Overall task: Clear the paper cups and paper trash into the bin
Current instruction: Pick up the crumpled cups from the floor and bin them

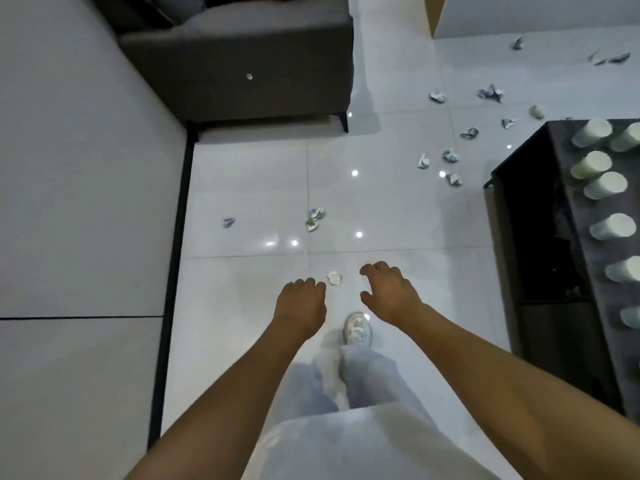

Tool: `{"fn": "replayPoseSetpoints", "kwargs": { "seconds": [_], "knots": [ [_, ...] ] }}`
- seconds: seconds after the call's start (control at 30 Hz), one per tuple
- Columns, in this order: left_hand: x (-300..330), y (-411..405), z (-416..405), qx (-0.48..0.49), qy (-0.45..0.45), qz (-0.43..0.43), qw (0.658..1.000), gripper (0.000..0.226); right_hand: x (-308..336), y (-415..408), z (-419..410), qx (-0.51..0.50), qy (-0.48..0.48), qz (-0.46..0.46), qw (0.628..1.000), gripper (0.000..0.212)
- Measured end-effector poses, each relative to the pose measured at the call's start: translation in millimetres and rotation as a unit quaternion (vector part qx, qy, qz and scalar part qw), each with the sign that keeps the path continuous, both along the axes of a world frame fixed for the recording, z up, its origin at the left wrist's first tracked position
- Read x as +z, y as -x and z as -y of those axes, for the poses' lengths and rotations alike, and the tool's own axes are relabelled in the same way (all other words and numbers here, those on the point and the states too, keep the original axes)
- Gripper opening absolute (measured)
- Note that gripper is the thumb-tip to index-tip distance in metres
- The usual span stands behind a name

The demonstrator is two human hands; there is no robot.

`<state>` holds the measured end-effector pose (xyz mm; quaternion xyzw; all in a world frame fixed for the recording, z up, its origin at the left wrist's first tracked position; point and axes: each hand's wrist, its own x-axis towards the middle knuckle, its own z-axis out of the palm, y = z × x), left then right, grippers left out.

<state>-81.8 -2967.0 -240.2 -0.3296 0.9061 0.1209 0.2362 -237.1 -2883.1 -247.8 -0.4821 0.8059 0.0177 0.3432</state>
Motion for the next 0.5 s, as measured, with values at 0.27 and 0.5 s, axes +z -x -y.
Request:
{"fn": "replayPoseSetpoints", "kwargs": {
  "seconds": [0.27, 0.5],
  "knots": [
    [-92.1, 23.3, 78.2, 0.009, 0.006, 0.011, 1.0, 0.019, -98.9, 26.7, 80.4, 0.028, -0.022, 0.021, 0.999, 0.044],
    [-271.3, 28.6, 127.6, 0.0, 0.01, 0.007, 1.0, 0.014, -280.1, 22.4, 125.4, 0.019, -0.047, 0.027, 0.998, 0.046]
  ]
}}
